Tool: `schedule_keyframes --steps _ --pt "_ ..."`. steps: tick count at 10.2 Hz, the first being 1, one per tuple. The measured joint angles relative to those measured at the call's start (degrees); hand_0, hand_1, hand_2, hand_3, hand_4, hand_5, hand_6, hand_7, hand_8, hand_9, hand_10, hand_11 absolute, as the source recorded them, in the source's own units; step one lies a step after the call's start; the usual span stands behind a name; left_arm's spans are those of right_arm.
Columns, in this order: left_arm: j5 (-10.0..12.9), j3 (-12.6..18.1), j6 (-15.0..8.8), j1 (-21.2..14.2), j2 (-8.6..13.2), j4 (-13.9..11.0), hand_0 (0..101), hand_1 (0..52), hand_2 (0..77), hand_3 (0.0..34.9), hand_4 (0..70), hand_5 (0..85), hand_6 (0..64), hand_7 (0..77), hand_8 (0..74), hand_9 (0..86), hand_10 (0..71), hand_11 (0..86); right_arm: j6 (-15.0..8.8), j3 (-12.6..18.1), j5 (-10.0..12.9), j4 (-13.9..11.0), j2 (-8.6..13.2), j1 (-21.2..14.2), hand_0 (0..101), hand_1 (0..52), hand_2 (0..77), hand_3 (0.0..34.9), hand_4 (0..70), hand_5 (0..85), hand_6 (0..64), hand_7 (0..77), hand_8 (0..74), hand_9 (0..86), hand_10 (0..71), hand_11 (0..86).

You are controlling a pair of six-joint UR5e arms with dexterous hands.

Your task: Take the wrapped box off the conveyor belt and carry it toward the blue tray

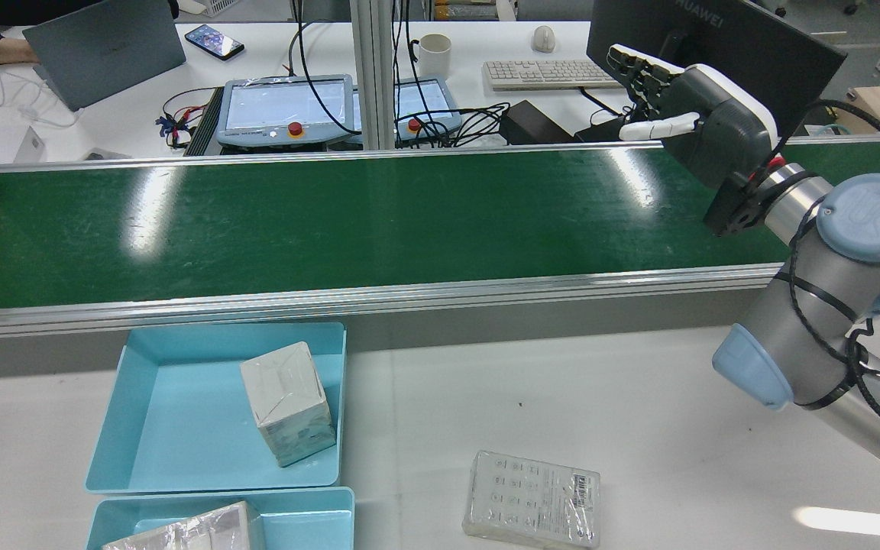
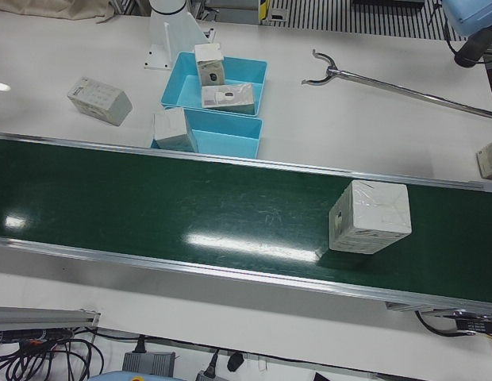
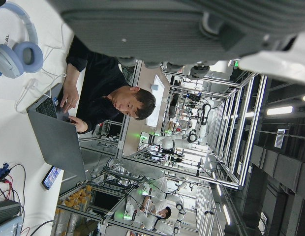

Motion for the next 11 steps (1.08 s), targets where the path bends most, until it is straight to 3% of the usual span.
schedule_keyframes --steps 1,11 --pt "0.0 0.0 0.0 0.0 0.0 0.0 0 0.0 0.5 0.0 0.0 1.1 0.0 0.0 0.0 0.0 0.0 0.0 0.03 -0.44 -0.07 -0.01 -0.02 -0.04 46 10.9 10.4 0.0 10.9 8.7 0.5 6.0 0.0 1.1 0.0 1.6" --pt "0.0 0.0 0.0 0.0 0.0 0.0 0 0.0 1.1 0.0 0.0 1.1 0.0 0.0 0.0 0.0 0.0 0.0 0.52 -2.08 0.12 0.03 1.44 -0.2 46 10.9 10.4 0.0 10.9 10.4 0.5 7.1 0.0 1.1 0.0 1.6"
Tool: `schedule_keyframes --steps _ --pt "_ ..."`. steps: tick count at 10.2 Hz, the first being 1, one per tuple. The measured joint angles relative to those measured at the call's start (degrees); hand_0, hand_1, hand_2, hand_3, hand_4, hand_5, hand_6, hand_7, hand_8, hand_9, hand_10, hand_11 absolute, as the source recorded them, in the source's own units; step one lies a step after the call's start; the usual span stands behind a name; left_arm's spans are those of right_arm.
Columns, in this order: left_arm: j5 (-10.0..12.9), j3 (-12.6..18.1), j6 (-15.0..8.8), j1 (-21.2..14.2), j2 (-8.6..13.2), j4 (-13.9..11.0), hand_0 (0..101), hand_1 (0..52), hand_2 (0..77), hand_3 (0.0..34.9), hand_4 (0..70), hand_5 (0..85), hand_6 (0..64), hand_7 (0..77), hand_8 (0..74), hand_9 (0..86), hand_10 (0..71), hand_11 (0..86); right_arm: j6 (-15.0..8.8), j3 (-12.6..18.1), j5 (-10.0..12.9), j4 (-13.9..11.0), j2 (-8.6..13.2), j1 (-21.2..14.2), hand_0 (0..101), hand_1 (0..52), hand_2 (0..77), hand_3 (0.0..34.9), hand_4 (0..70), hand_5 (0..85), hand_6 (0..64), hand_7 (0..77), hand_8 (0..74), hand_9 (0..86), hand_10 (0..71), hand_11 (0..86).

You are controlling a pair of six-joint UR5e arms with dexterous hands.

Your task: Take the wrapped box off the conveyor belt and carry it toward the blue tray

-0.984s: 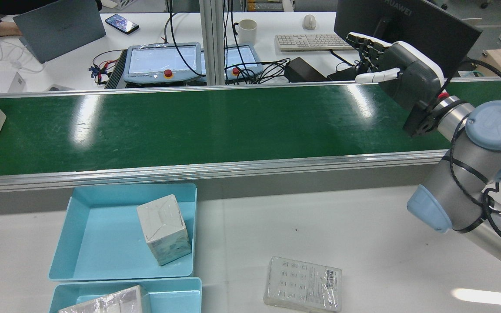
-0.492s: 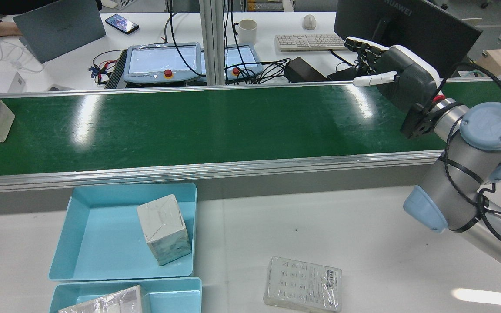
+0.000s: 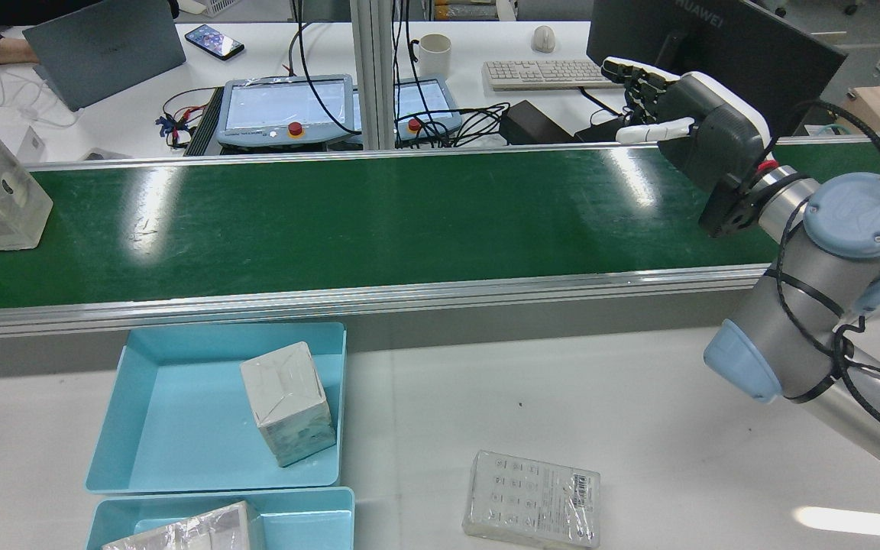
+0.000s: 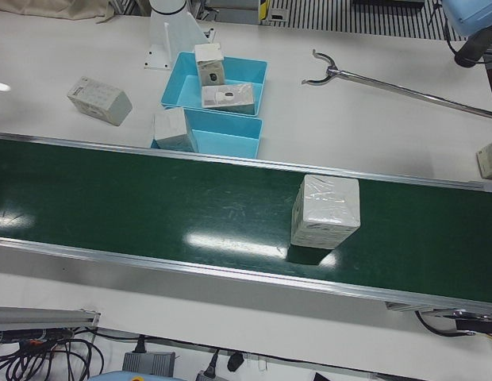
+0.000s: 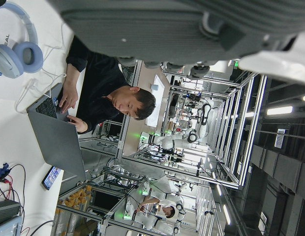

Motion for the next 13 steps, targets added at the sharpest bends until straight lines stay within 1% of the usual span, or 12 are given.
schedule_keyframes --steps 2,5,6,7,8,9,10,11,12,13 --pt "0.0 0.0 0.0 0.0 0.0 0.0 0 0.0 1.1 0.0 0.0 1.1 0.0 0.0 0.0 0.0 0.0 0.0 0.09 -0.02 0.02 0.03 0.29 -0.18 46 10.9 10.4 0.0 10.9 10.4 0.5 7.1 0.0 1.1 0.0 1.6" --pt "0.0 0.0 0.0 0.0 0.0 0.0 0 0.0 0.5 0.0 0.0 1.1 0.0 0.5 0.0 0.0 0.0 0.0 -0.19 -0.36 -0.07 -0.17 2.74 -0.42 46 10.9 10.4 0.0 10.4 10.4 0.5 7.1 1.6 1.1 0.0 1.6" --pt "0.0 0.0 0.0 0.0 0.0 0.0 0 0.0 1.1 0.0 0.0 1.1 0.0 0.0 0.0 0.0 0.5 0.0 -0.24 -0.8 -0.13 -0.15 3.15 -0.33 46 10.9 11.4 1.3 10.4 10.4 0.5 6.5 0.5 1.1 0.0 1.6" --pt "0.0 0.0 0.0 0.0 0.0 0.0 0 0.0 0.5 0.0 0.0 1.1 0.0 0.0 0.0 0.0 0.5 0.0 -0.26 -1.42 -0.18 -0.09 3.33 -0.17 46 10.9 11.4 0.9 10.4 10.4 0.5 6.5 0.5 1.1 0.0 1.6" --pt "0.0 0.0 0.0 0.0 0.0 0.0 0 0.0 0.5 0.0 0.0 1.1 0.0 0.0 0.0 0.0 0.5 0.0 -0.27 -2.14 -0.19 0.05 3.46 -0.1 46 10.9 11.4 2.2 10.4 10.4 0.5 6.5 0.5 1.1 0.0 1.6" --pt "0.0 0.0 0.0 0.0 0.0 0.0 0 0.0 1.1 0.0 0.0 1.1 0.0 0.5 0.0 0.0 0.5 0.0 -0.3 -2.84 -0.2 0.14 3.88 -0.17 46 13.6 10.9 2.2 10.4 10.4 0.5 7.1 0.5 1.1 0.0 1.6" --pt "0.0 0.0 0.0 0.0 0.0 0.0 0 0.0 0.5 0.0 0.0 1.1 0.0 0.0 0.0 0.0 0.0 0.0 -0.43 -3.35 -0.2 0.14 4.67 -0.36 47 11.5 11.4 1.3 10.4 10.4 0.0 8.2 0.5 1.1 0.0 1.6" --pt "0.0 0.0 0.0 0.0 0.0 0.0 0 0.0 1.1 0.0 0.0 1.1 0.0 0.0 0.0 0.0 0.5 0.0 -0.63 -3.6 -0.13 0.05 5.49 -0.54 47 12.0 9.3 1.6 9.8 9.8 0.0 7.6 0.5 1.1 0.0 1.6" --pt "0.0 0.0 0.0 0.0 0.0 0.0 0 0.0 1.1 0.0 0.0 1.1 0.0 0.0 0.0 0.0 0.5 0.0 -0.8 -3.71 -0.09 -0.04 5.99 -0.63 47 12.0 9.8 2.7 8.7 8.7 0.0 3.8 0.5 1.1 0.0 1.6" --pt "0.0 0.0 0.0 0.0 0.0 0.0 0 0.0 0.5 0.0 0.0 1.1 0.0 0.0 0.0 0.0 0.5 0.0 -0.89 -3.74 -0.07 -0.06 6.09 -0.64 47 12.0 10.4 2.3 8.7 8.7 0.0 3.8 0.5 1.1 0.0 1.6"
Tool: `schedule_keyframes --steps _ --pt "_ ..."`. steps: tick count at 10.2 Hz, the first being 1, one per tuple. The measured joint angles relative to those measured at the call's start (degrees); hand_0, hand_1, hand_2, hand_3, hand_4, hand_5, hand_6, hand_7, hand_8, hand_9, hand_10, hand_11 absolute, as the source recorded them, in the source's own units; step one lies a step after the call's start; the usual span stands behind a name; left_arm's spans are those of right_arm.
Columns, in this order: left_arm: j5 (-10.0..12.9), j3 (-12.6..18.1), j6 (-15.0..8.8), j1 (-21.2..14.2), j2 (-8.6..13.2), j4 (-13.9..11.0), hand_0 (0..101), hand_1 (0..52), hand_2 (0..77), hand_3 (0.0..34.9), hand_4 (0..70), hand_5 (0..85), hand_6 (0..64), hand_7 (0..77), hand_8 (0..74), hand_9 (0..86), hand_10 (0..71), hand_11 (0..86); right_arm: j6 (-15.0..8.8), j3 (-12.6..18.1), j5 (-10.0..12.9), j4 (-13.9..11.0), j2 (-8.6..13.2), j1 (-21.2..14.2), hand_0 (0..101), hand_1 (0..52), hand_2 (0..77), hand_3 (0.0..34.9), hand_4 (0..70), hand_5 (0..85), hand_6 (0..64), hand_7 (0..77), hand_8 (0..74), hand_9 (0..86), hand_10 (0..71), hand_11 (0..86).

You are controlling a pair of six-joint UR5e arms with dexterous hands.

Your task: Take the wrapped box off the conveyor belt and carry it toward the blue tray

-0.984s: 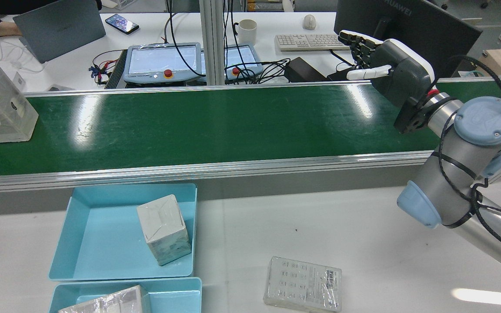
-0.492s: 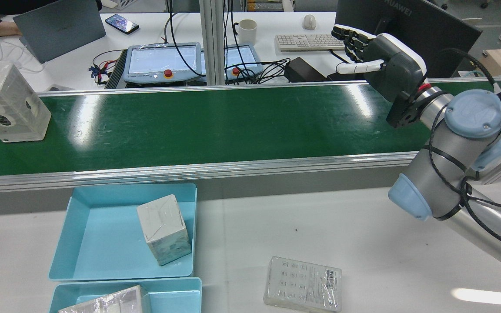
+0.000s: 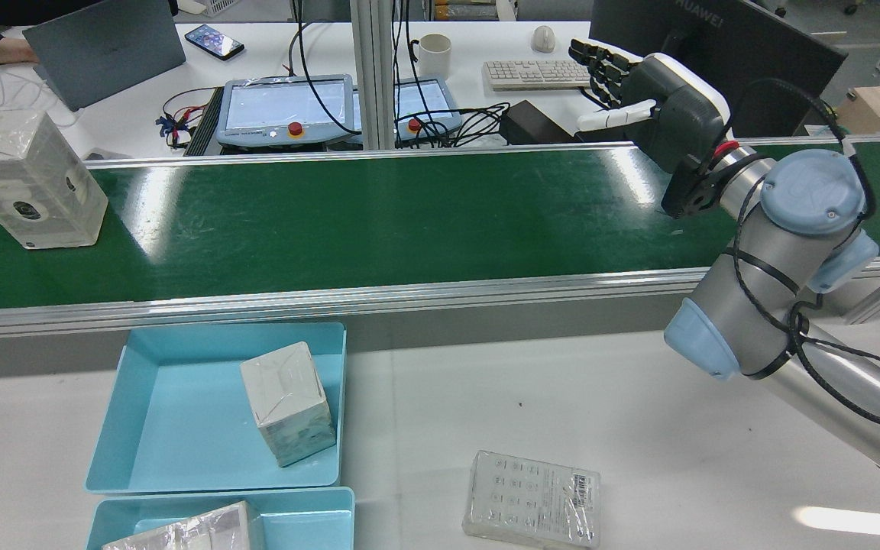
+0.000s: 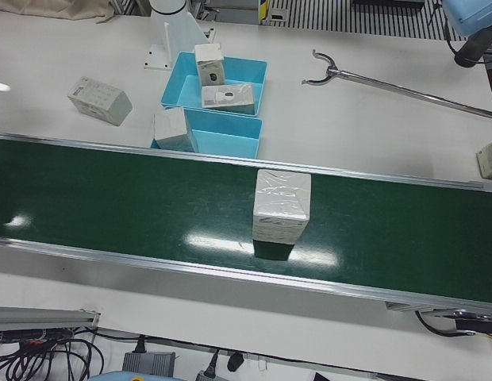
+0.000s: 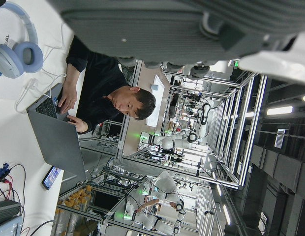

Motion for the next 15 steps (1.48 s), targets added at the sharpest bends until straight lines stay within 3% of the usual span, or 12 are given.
schedule_keyframes --steps 2,3,4,5,14,15 --pt "0.0 0.0 0.0 0.0 0.0 0.0 0 0.0 0.5 0.0 0.0 1.1 0.0 0.0 0.0 0.0 0.5 0.0 -0.07 -0.01 0.01 0.0 -0.23 0.11 47 12.0 10.4 3.8 8.2 8.7 0.0 4.9 0.5 1.1 0.0 1.6" --pt "0.0 0.0 0.0 0.0 0.0 0.0 0 0.0 1.1 0.0 0.0 1.1 0.0 0.0 0.0 0.0 0.0 0.0 -0.06 0.05 -0.02 -0.02 -0.33 0.16 47 12.0 9.8 3.8 7.6 7.1 0.0 1.1 0.5 1.1 0.0 1.6" --pt "0.0 0.0 0.0 0.0 0.0 0.0 0 0.0 0.5 0.0 0.0 1.1 0.0 0.0 0.0 0.0 0.0 0.0 -0.04 0.08 -0.04 -0.07 -0.36 0.16 47 12.0 10.4 3.8 3.8 6.5 0.0 1.1 0.5 1.1 0.0 1.6" --pt "0.0 0.0 0.0 0.0 0.0 0.0 0 0.0 1.1 0.0 0.0 1.1 0.0 0.0 0.0 0.0 0.0 0.0 -0.02 0.17 -0.06 -0.12 -0.37 0.14 47 12.0 10.4 3.9 6.5 5.5 0.0 0.5 0.5 1.1 0.0 1.6" --pt "0.0 0.0 0.0 0.0 0.0 0.0 0 0.0 0.5 0.0 0.0 1.1 0.0 0.0 0.0 0.0 0.5 0.0 0.03 2.71 -0.08 -0.13 -1.51 0.16 47 12.0 10.4 3.2 5.4 6.5 0.0 0.5 0.5 1.1 0.0 1.6" --pt "0.0 0.0 0.0 0.0 0.0 0.0 0 0.0 0.5 0.0 0.0 1.1 0.0 0.0 0.0 0.0 0.5 0.0 0.01 2.96 -0.08 -0.15 -1.59 0.14 47 12.0 9.8 4.6 5.4 6.5 0.0 0.5 0.5 1.1 0.0 1.6"
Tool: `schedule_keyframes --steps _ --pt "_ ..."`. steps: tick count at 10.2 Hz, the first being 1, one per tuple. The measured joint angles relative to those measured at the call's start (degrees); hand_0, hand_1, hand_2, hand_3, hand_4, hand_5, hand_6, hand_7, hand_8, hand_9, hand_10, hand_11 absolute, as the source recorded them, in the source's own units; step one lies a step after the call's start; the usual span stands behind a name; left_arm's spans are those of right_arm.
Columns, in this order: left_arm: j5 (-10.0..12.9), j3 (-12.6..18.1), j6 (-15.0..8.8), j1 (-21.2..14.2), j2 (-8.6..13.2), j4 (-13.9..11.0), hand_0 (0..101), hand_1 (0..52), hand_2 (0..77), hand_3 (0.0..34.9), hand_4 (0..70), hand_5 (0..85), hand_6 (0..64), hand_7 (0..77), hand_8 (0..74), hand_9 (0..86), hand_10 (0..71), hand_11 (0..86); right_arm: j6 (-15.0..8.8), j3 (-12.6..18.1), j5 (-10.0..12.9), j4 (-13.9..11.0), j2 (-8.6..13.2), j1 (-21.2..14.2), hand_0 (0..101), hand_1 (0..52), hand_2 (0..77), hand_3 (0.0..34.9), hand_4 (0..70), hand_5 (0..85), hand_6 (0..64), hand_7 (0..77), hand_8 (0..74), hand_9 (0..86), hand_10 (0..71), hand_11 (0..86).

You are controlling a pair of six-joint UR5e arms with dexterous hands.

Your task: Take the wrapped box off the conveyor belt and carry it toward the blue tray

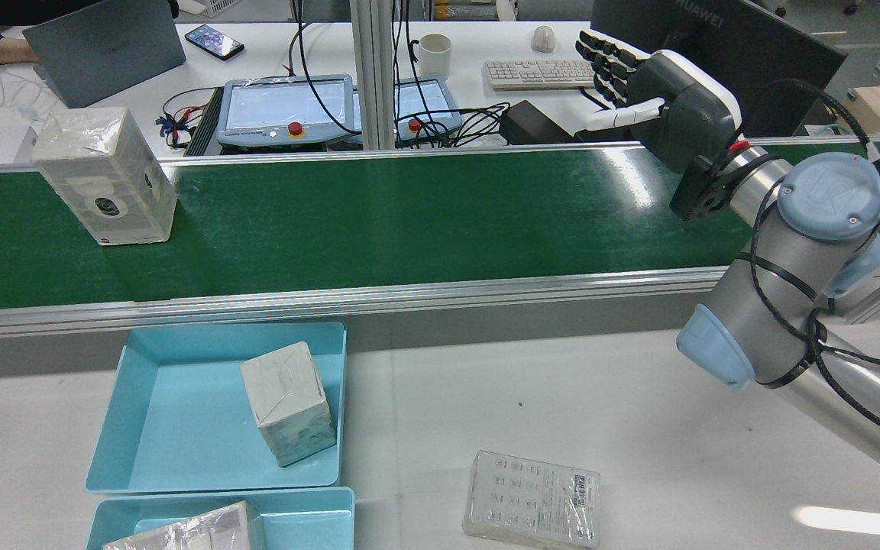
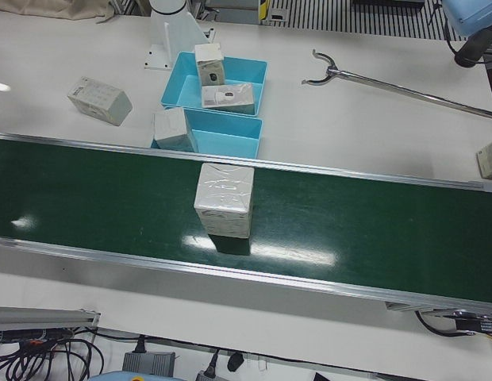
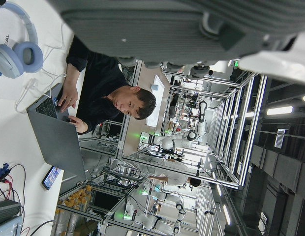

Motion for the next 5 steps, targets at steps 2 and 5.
schedule_keyframes --steps 2,5 --pt "0.0 0.0 0.0 0.0 0.0 0.0 0 0.0 1.1 0.0 0.0 1.1 0.0 0.5 0.0 0.0 0.0 0.0 0.01 0.37 0.0 -0.01 -0.64 -0.19 47 12.0 9.8 4.5 5.4 7.6 0.0 0.5 0.5 1.1 0.0 1.6" --pt "0.0 0.0 0.0 0.0 0.0 0.0 0 0.0 0.5 0.0 0.0 1.1 0.0 0.0 0.0 0.0 0.0 0.0 -0.01 0.36 0.07 0.03 -1.04 -0.66 47 12.0 10.4 5.4 5.4 7.6 0.0 0.5 0.5 1.1 0.0 1.6"
